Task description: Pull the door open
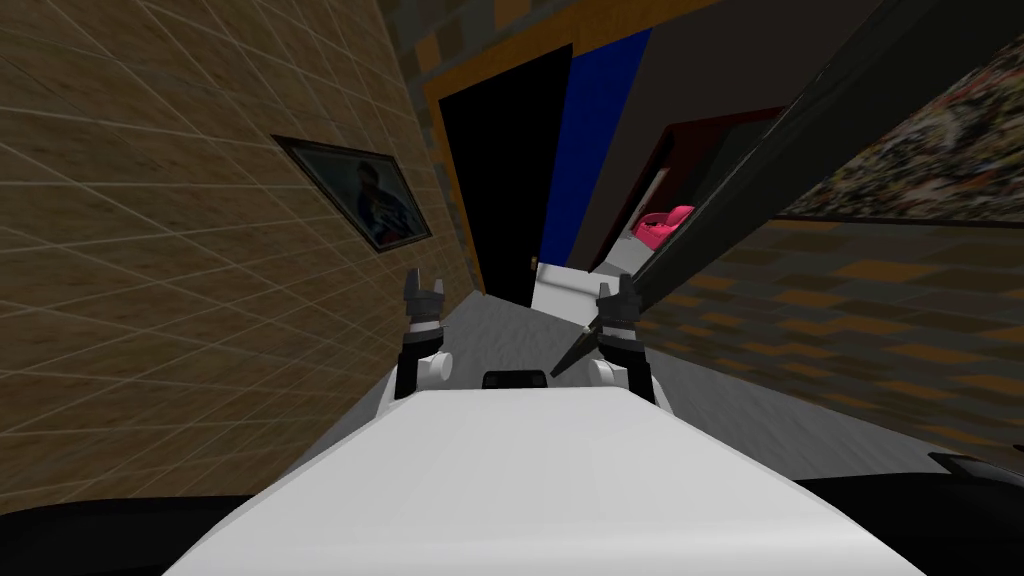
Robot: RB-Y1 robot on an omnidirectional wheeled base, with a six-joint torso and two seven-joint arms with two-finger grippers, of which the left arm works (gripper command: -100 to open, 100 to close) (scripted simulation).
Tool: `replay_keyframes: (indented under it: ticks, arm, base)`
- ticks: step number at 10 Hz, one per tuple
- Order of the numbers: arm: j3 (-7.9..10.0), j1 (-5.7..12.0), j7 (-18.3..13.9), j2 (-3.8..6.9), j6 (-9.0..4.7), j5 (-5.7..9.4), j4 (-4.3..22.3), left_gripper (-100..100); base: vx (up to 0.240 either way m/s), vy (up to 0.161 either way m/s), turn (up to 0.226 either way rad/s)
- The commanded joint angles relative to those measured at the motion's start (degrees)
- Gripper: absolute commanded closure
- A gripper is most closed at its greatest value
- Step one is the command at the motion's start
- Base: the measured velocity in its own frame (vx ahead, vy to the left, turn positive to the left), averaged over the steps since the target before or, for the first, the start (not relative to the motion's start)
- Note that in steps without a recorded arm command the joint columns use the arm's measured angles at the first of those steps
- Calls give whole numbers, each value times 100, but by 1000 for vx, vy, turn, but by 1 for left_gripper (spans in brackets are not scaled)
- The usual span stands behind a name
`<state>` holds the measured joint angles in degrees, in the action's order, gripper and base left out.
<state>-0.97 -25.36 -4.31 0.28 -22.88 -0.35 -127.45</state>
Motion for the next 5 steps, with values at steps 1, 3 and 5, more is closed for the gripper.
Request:
replay_keyframes:
  ticks: [1,3,5]
  arm:
    - [17,62,33,34,-63,26,185,-100]
    - [43,162,76,79,-127,61,429,-100]
    - [72,269,122,123,-197,100,694,-100]
  base:
    - [49,2,-55]
    - [65,-1,-53]
    - [80,11,-66]
